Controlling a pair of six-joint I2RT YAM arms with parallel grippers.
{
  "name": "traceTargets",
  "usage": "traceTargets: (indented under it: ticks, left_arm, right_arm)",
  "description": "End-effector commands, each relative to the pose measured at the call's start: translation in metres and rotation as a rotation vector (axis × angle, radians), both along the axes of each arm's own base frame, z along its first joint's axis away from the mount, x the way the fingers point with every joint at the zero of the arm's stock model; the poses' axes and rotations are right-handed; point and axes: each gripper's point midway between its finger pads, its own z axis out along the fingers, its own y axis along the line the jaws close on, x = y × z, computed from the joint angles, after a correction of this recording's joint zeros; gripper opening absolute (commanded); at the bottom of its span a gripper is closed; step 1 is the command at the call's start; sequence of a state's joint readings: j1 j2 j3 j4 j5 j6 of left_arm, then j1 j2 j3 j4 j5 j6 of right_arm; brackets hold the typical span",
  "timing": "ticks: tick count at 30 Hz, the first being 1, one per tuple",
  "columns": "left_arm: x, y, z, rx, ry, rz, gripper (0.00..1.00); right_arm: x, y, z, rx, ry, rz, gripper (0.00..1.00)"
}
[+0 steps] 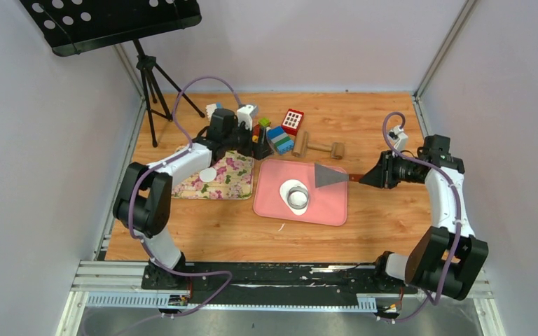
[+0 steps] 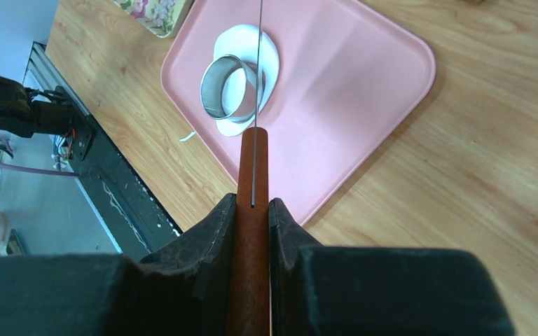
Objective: Roll out the dumpling wrappers from the dough
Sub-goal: Remove the dumpling wrapper from the work surface.
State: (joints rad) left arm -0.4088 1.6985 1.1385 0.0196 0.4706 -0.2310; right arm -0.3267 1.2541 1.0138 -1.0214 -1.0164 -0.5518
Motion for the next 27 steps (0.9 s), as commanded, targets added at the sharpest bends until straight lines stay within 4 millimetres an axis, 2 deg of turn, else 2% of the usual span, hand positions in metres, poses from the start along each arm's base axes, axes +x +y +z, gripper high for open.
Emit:
traceTargets:
  ticks: [1, 8, 12, 15, 20, 27]
  left_arm:
    - [-0.005, 0.010, -0.035, 0.113, 0.018, 0.009, 1.00]
    - [-0.011, 0.004, -0.051, 0.179, -0.018, 0.017, 0.95]
    - [-0.007, 0.010, -0.061, 0.239, -0.024, 0.057, 0.89]
    - [-0.002, 0.016, -0.068, 0.283, -0.023, 0.097, 0.88]
    - [0.000, 0.020, -0.077, 0.353, -0.022, 0.119, 0.86]
    - [-0.002, 0.005, -0.084, 0.354, -0.011, 0.060, 0.81]
  right_arm:
    - [0.019, -0.004, -0.006, 0.014, 0.019, -0.070, 0.00]
    - [0.028, 0.001, -0.017, 0.071, 0.118, -0.091, 0.00]
    - [0.026, 0.010, -0.021, 0.066, 0.135, -0.060, 0.00]
    - [0.025, 0.018, -0.023, 0.050, 0.137, -0.030, 0.00]
    - [0.027, 0.021, -0.024, 0.029, 0.137, -0.019, 0.00]
    - [0.025, 0.024, -0.029, 0.012, 0.153, -0.011, 0.00]
